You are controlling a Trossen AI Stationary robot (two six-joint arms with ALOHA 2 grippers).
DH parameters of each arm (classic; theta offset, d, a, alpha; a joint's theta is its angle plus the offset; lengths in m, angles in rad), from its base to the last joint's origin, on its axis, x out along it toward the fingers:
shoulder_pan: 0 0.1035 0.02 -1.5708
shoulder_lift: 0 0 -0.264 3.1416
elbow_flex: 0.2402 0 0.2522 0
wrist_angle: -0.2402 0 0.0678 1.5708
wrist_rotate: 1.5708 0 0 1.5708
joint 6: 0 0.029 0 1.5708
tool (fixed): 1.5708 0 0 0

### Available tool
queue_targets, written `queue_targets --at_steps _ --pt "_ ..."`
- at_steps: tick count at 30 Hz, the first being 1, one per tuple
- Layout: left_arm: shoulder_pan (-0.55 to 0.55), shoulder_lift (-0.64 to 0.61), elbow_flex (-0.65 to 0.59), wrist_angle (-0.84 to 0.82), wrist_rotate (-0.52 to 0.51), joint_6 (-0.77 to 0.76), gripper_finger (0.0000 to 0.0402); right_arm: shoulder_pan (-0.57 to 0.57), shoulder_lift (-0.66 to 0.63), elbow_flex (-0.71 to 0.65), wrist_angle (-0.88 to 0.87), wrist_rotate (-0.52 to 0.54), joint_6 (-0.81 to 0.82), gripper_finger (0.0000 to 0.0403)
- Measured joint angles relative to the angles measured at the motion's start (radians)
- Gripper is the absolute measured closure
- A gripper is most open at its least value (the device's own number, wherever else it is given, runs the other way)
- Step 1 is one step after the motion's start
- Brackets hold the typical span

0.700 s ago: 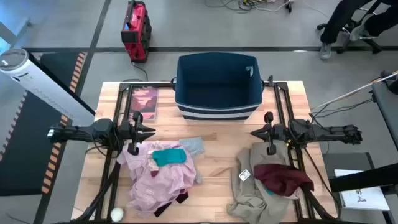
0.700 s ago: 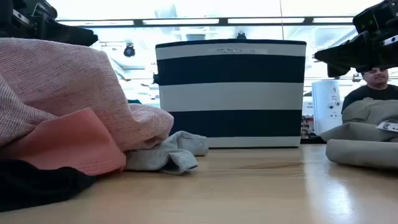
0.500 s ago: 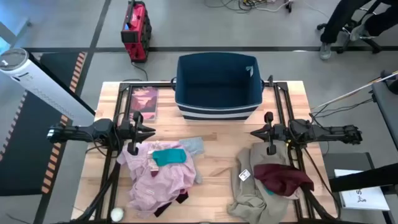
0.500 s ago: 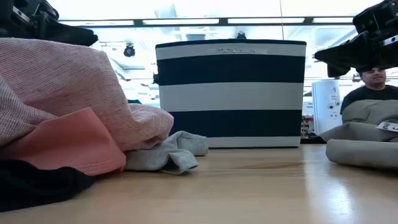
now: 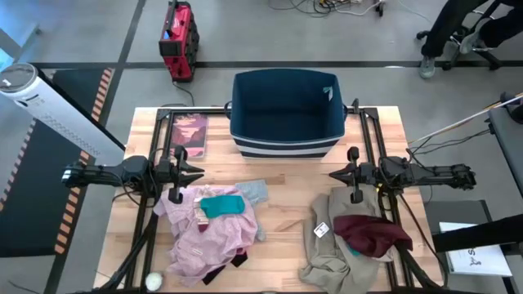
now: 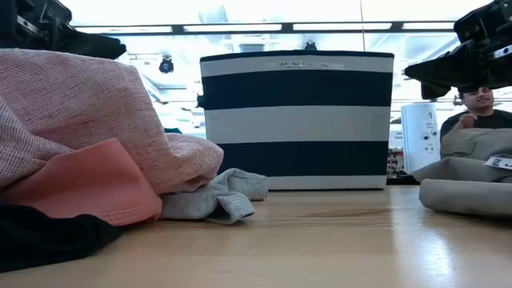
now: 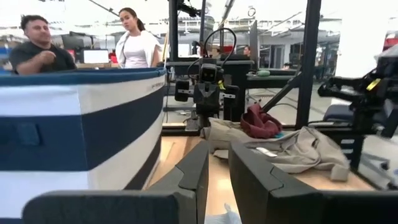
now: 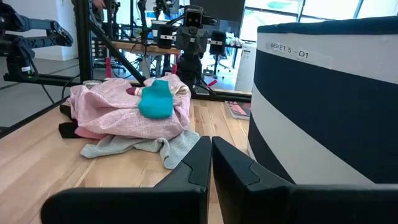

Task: Sort clothes
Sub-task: Put the blue sock into the blue bin

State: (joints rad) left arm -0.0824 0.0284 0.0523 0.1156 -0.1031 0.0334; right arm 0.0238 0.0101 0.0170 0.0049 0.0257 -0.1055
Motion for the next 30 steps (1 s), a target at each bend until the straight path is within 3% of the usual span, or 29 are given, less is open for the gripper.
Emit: queue_targets --at_steps 12,24,30 --pt "0.000 0.039 0.003 0.072 0.023 -0.054 0.0340 0.000 0.000 0.000 0.000 0.000 0.000 0.0403" --pt "0.000 0.263 0.116 0.048 0.089 -0.131 0.0235 0.000 0.000 0.000 0.000 0.000 0.000 0.0403" --pt "-0.002 0.428 0.227 -0.111 0.088 -0.221 0.0195 0.000 0.000 0.000 0.000 0.000 0.000 0.0403"
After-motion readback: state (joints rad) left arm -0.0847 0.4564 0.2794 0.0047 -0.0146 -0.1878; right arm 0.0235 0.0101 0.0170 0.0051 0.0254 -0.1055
